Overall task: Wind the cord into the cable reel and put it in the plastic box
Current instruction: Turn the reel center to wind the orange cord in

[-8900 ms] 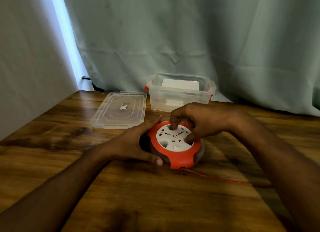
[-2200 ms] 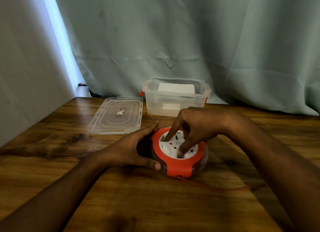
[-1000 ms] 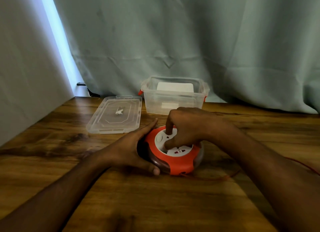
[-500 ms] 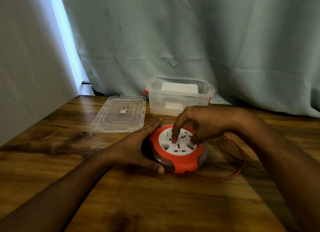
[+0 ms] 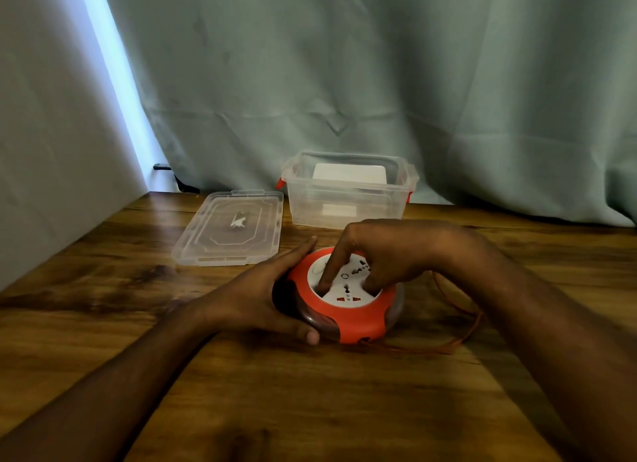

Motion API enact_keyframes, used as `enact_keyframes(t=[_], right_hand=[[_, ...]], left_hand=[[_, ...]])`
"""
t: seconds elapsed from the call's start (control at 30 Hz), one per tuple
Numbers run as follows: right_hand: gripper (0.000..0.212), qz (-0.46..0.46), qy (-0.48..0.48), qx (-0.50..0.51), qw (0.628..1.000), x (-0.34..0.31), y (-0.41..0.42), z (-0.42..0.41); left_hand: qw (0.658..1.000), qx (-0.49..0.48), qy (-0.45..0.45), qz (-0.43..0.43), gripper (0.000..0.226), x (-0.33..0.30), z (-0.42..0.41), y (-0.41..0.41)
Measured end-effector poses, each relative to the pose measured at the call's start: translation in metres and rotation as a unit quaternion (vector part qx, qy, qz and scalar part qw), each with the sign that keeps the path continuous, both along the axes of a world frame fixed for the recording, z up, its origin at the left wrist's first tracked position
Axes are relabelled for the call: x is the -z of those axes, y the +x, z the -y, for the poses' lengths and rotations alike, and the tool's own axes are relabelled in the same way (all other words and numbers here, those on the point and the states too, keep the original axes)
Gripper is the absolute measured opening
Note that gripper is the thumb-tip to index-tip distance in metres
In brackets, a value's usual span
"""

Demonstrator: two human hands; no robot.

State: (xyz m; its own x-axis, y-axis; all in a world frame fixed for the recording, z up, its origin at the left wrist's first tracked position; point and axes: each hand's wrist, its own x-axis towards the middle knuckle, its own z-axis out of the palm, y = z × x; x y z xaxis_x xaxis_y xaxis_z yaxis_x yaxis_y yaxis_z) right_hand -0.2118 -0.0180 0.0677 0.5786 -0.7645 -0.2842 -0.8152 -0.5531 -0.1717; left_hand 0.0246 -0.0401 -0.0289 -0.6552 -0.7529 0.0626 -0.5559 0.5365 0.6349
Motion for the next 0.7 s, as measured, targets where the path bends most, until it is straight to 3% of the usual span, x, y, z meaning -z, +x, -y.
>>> enact_keyframes(t=[0.17,0.33,0.53,0.7], right_hand=[[0.06,-0.033,-0.053,0.015,0.998,-0.001,-0.002,0.001],[0.068,-0.059,-0.133,0.038,0.989,0.004,0.001,0.005],[0.07,-0.061,-0.127,0.056,0.988,0.007,0.004,0.006],[0.038,0.002,-0.11,0.065,0.992,-0.014,-0.011,0.0]], left_hand=[[1.0,0.006,0.005,-0.012,0.141,0.0,0.0,-0.001],[1.0,0.009,0.011,-0.005,0.146,0.0,0.0,-0.001],[1.0,0.013,0.002,-0.005,0.135,-0.002,-0.001,-0.002],[1.0,0.011,0.001,-0.013,0.139,-0.002,-0.001,-0.001]])
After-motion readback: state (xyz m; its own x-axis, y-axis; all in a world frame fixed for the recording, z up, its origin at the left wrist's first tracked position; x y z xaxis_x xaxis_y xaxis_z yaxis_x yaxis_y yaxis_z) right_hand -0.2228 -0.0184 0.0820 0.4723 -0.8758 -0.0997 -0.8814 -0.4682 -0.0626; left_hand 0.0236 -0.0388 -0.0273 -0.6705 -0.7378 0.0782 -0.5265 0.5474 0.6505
